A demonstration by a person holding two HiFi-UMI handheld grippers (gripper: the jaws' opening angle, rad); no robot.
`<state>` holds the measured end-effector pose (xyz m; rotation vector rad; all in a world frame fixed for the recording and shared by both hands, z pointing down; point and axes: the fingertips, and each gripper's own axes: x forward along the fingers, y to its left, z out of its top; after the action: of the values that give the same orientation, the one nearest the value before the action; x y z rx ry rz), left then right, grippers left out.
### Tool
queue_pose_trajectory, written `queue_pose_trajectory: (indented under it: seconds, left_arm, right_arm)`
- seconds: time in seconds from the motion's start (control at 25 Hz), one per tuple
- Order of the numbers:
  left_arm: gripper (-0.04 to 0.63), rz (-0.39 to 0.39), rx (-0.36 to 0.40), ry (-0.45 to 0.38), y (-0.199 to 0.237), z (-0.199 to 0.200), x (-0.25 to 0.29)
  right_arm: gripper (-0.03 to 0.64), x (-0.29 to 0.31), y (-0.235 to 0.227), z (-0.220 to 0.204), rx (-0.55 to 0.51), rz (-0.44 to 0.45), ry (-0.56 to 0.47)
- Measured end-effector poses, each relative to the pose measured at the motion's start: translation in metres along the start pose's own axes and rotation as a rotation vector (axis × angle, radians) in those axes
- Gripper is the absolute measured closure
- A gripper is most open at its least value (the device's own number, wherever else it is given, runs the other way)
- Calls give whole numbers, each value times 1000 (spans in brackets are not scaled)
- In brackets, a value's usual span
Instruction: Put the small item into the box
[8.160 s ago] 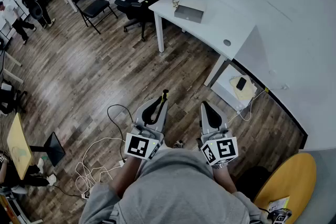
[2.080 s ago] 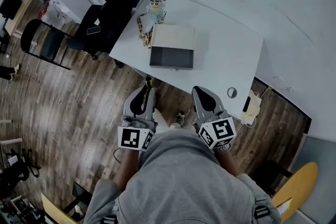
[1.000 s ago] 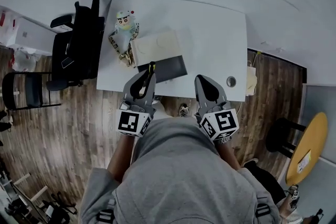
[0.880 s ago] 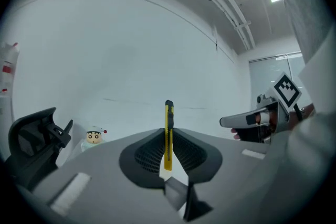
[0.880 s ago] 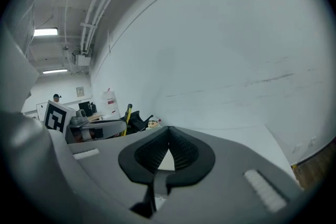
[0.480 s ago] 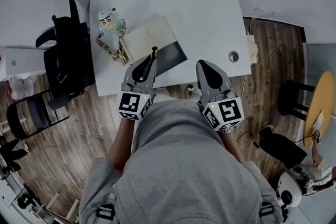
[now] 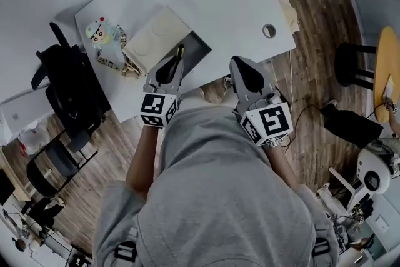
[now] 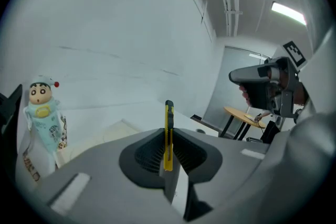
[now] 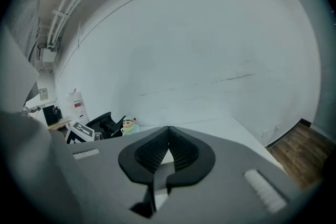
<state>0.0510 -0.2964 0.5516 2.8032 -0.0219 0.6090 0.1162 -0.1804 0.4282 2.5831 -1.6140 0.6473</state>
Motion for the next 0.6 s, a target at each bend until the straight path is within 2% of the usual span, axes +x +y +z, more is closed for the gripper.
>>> queue_pose_trajectory:
  seconds: [0.24,0.6]
  left_arm:
    - [546,-37,-6,108,2,-36,19]
    - [546,-16,30,268,16,-88,39]
  right_arm:
    - [601,0,-1,-8,16,-41,12]
    - [601,8,6,-17,23,-59,39]
